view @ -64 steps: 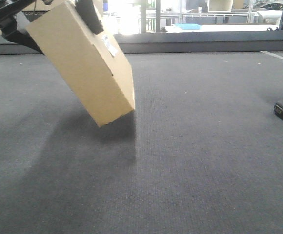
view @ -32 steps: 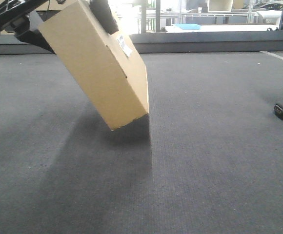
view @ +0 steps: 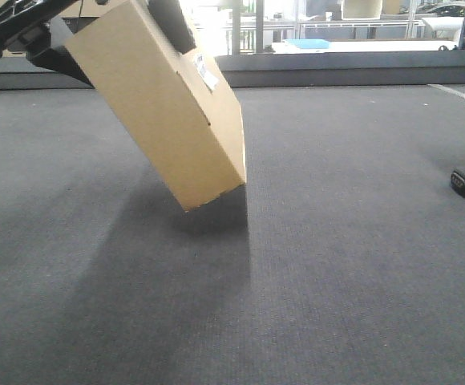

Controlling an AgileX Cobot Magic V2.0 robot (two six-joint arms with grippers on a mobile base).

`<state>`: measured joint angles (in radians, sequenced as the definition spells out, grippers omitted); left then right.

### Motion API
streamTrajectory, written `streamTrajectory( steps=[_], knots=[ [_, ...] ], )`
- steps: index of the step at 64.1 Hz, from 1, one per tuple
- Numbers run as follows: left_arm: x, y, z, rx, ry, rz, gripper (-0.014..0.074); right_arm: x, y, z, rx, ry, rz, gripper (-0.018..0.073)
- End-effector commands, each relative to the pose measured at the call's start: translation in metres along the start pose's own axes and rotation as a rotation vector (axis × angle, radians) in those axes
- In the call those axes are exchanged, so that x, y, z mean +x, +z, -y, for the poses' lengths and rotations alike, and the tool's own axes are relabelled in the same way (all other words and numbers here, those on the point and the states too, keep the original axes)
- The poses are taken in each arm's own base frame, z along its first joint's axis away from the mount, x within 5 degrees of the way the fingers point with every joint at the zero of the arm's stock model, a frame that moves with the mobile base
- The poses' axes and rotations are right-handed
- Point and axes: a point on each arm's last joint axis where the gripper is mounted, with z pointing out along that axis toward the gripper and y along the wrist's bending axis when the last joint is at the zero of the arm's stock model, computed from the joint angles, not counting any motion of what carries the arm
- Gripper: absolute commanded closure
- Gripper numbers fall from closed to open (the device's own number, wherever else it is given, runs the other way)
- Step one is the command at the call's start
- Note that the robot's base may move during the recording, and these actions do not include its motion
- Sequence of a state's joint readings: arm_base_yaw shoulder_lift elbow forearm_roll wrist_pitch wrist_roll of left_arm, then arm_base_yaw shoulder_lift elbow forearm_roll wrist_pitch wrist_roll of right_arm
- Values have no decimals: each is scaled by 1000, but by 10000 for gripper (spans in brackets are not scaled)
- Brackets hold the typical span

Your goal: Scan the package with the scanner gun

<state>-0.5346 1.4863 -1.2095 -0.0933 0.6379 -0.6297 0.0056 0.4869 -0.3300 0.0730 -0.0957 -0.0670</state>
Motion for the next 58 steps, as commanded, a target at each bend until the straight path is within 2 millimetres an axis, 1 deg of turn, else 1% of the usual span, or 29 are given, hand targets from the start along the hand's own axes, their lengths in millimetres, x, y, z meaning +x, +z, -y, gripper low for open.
streamTrajectory(
  steps=[1,11,22,30,38,58],
  knots=[
    [-3,-2,5,27,7,29,707,4,11,-1,-2,44,-72,727],
    [-3,-2,4,24,11,31,707,9,32,-1,1,70,-181,727],
    [-3,-2,4,23,13,32,707,33,51,-2,7,94,-355,727],
    [-3,-2,4,23,14,32,707,42,67,0,33,133,-358,727],
    [-3,-2,4,23,14,32,707,43,77,2,54,134,-307,727],
    [-3,-2,4,23,14,32,707,48,85,3,63,120,-289,727]
  ],
)
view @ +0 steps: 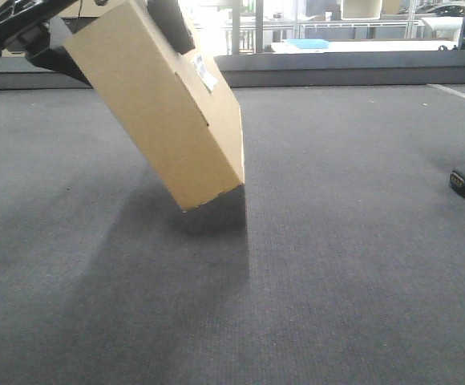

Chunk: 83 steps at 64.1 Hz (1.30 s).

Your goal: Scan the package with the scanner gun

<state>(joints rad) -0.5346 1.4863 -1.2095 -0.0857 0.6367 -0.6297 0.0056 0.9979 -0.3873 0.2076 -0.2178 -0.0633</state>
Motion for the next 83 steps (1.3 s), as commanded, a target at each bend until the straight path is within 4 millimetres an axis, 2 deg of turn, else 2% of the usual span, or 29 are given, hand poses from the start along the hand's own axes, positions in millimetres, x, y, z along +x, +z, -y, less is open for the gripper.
streamTrajectory(
  steps=[1,15,35,37,41,44,50,62,77,83],
  knots=[
    [-2,-2,5,26,8,28,707,-3,3,-1,1,-3,44,727],
    [-2,-2,5,26,8,28,707,7,10,6,41,-5,184,727],
    [-2,-2,5,26,8,28,707,16,13,9,60,21,222,725],
    [-2,-2,5,26,8,28,707,17,15,10,60,44,222,700],
    [-2,-2,5,26,8,28,707,21,21,10,62,89,216,593],
    [-2,-2,5,26,8,28,707,24,26,11,66,106,216,471],
    [-2,-2,5,26,8,28,707,24,30,12,70,114,254,323],
    [-2,-2,5,26,8,28,707,31,38,13,76,146,236,222],
    [-2,-2,5,26,8,28,707,46,51,13,64,223,192,-1],
    [-2,-2,5,26,8,28,707,45,54,14,63,217,233,1]
  ],
)
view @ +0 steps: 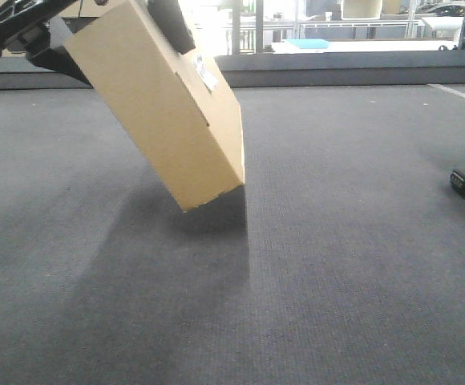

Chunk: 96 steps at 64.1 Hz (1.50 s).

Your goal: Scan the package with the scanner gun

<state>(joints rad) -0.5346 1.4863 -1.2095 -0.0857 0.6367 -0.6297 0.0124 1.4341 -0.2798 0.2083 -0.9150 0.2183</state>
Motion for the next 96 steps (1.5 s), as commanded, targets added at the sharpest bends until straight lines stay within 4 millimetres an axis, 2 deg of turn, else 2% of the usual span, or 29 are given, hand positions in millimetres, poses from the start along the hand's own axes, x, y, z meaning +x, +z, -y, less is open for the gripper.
streamTrajectory(
  steps=[1,16,57,76,96],
  knots=[
    [-2,-2,5,26,8,28,707,-2,2,0,-19,-1,66,1],
    [-2,-2,5,26,8,28,707,3,8,10,19,-8,68,1],
    [-3,-2,5,29,8,34,707,3,33,4,-15,-29,77,1],
    [-5,-2,6,45,7,54,707,4,37,5,-5,-24,93,1],
    [-5,-2,6,45,7,54,707,-1,39,16,21,-30,109,1]
  ],
)
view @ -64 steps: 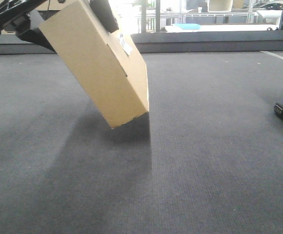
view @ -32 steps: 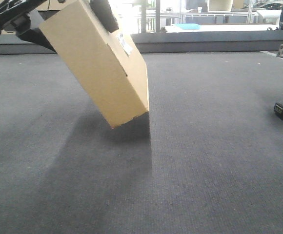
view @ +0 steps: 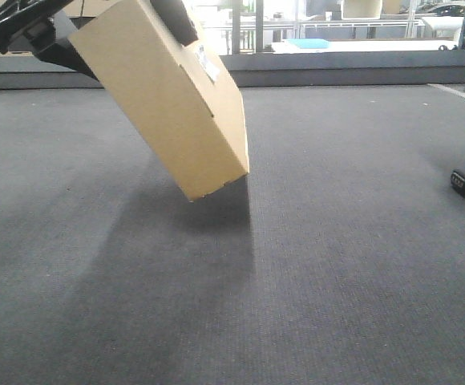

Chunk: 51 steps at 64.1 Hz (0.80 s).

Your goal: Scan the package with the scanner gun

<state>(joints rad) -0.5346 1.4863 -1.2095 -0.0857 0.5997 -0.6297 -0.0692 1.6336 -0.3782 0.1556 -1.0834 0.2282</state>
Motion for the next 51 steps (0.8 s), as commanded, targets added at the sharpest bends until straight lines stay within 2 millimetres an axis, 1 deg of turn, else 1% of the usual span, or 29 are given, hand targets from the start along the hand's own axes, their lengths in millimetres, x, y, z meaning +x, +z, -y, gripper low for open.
streamTrajectory(
  steps=[1,20,40,46,51],
  knots=[
    [-2,-2,4,23,7,24,707,-3,1,1,-8,-5,25,1],
    [-2,-2,4,23,7,24,707,-10,8,-5,-47,-17,52,1],
    [-2,-2,4,22,10,25,707,-9,8,-5,-46,-17,44,6],
    [-2,-2,4,22,10,25,707,-9,8,-5,-46,-17,44,60],
    [-2,-2,4,22,10,25,707,-9,8,-5,-45,-18,40,148]
  ],
)
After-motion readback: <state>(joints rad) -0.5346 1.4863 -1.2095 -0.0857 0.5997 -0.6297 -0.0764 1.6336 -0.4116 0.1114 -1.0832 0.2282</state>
